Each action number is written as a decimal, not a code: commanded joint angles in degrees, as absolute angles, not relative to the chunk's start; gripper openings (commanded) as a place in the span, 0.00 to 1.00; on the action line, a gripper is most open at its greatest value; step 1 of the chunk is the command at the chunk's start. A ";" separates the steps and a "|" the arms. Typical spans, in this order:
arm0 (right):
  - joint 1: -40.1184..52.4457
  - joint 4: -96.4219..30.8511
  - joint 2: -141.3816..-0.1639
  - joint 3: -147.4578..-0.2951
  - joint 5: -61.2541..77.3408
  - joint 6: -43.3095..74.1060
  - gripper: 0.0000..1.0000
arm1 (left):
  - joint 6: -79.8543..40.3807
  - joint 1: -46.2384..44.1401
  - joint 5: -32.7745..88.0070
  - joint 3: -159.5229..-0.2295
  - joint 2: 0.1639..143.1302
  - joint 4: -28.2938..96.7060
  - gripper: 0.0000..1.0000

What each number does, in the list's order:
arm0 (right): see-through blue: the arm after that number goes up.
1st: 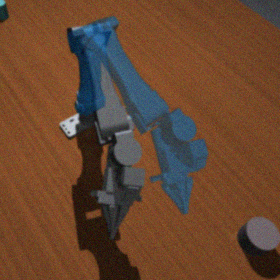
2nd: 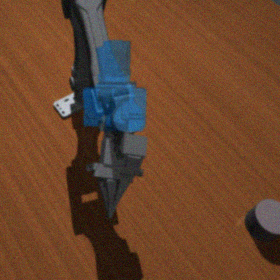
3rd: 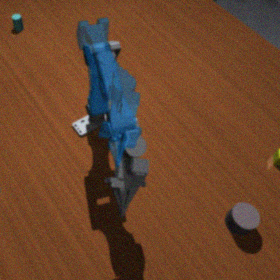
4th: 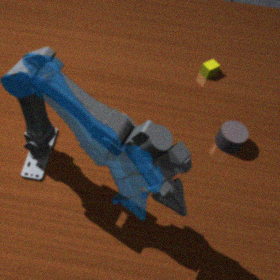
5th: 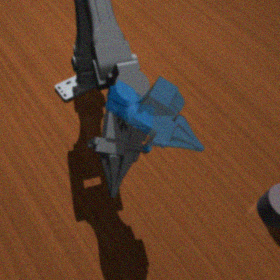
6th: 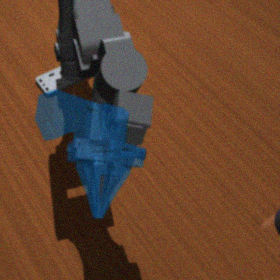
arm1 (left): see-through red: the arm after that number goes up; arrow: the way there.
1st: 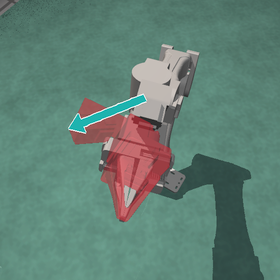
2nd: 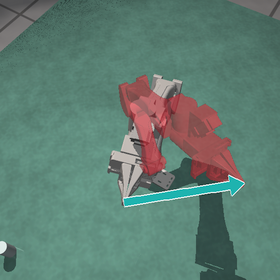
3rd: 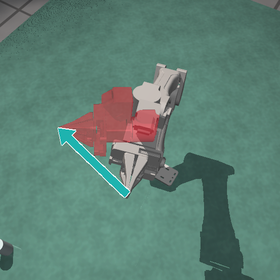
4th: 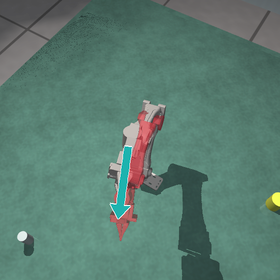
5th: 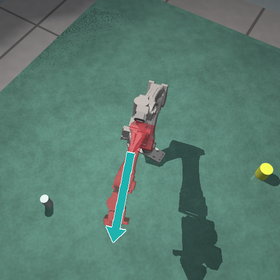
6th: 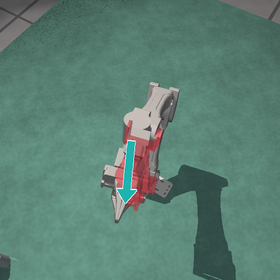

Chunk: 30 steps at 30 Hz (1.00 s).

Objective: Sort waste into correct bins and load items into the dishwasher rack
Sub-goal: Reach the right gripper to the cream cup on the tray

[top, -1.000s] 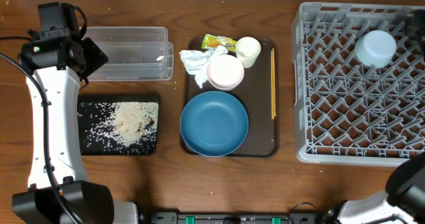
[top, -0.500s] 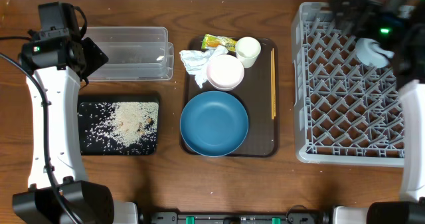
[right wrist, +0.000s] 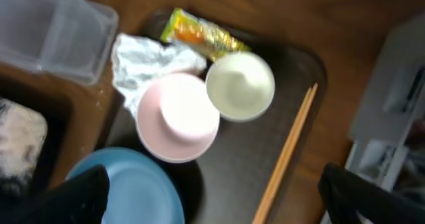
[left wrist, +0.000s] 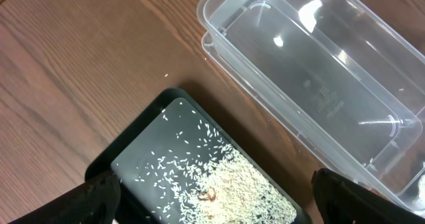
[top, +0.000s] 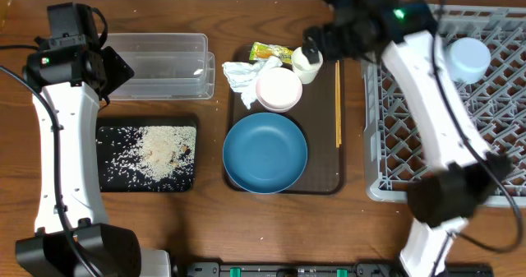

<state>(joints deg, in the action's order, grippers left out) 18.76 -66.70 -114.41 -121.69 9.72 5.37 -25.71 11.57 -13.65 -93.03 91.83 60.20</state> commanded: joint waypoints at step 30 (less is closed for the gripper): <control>28.53 -65.58 -141.40 -136.51 -7.31 18.26 0.37 | -26.04 11.81 -13.93 -93.71 91.72 60.42 0.95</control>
